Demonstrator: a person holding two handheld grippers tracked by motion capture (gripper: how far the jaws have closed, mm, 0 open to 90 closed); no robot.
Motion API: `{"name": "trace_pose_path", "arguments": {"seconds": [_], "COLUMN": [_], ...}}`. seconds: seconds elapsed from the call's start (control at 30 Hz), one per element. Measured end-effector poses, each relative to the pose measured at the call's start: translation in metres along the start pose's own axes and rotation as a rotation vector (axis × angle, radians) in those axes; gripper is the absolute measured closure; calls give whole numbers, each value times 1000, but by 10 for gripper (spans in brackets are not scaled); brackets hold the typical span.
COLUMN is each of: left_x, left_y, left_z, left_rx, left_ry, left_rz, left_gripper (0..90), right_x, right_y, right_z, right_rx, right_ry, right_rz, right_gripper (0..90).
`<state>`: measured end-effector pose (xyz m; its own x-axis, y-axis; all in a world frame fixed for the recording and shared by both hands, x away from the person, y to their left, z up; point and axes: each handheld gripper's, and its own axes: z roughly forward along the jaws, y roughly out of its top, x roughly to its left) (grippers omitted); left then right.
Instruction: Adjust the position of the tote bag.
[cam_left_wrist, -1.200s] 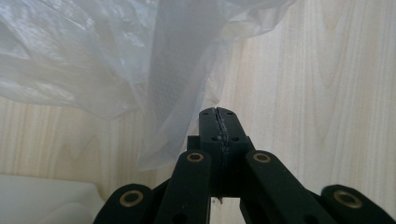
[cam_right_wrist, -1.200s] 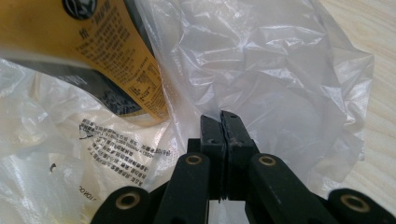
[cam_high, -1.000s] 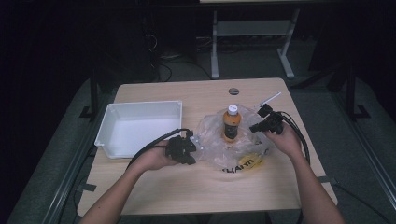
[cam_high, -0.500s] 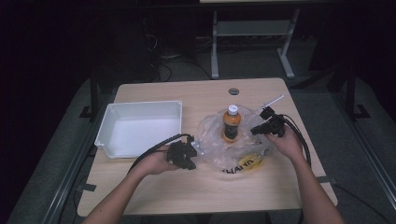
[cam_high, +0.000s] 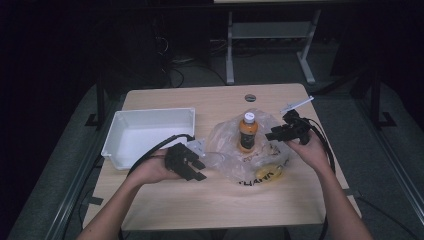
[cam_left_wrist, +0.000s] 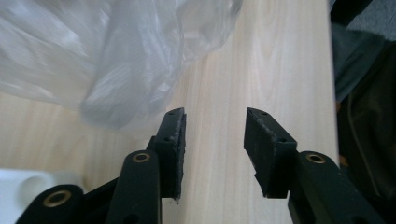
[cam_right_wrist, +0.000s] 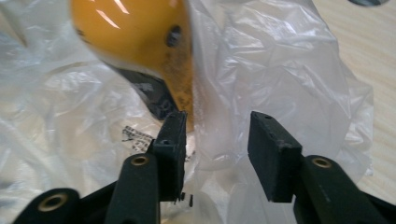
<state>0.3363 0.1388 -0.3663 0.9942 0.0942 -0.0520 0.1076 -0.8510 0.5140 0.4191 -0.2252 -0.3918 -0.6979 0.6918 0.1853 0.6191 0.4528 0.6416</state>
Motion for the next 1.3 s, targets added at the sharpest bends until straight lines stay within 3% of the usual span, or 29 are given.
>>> {"name": "trace_pose_path", "arguments": {"seconds": [0.13,0.27,0.33,0.4,0.57,0.63,0.77,0.9,1.03,1.13,1.3], "left_x": [-1,6,12,20,38,40,42,44,43,41,36], "left_y": [5,10,13,17,27,31,37,35,30,28,23], "left_z": [-25,-39,-40,-37,-21,-14,3,17,25,33,45], "left_rx": [-46,-114,-142,-156,-171,-166,-108,-62,-52,-18,-5], "left_ry": [30,64,89,143,205,205,197,179,167,173,191], "left_rz": [24,9,-4,-19,-52,-62,-59,-58,-76,-74,-91], "left_gripper": [556,535,533,561,747,781,787,785,782,789,860], "right_x": [5,8,8,6,2,1,-4,-7,-7,-7,-9], "right_y": [6,11,13,15,17,16,11,5,3,2,-1], "right_z": [-7,-13,-13,-10,2,6,12,14,11,9,12], "right_rx": [0,-12,-10,3,30,40,56,78,79,88,108], "right_ry": [-6,-19,-26,-44,-57,-61,-46,-38,-38,-46,-50], "right_rz": [-34,-47,-44,-37,-28,-25,-23,-9,-3,0,-1], "right_gripper": [543,547,555,568,695,760,834,857,873,894,896]}}
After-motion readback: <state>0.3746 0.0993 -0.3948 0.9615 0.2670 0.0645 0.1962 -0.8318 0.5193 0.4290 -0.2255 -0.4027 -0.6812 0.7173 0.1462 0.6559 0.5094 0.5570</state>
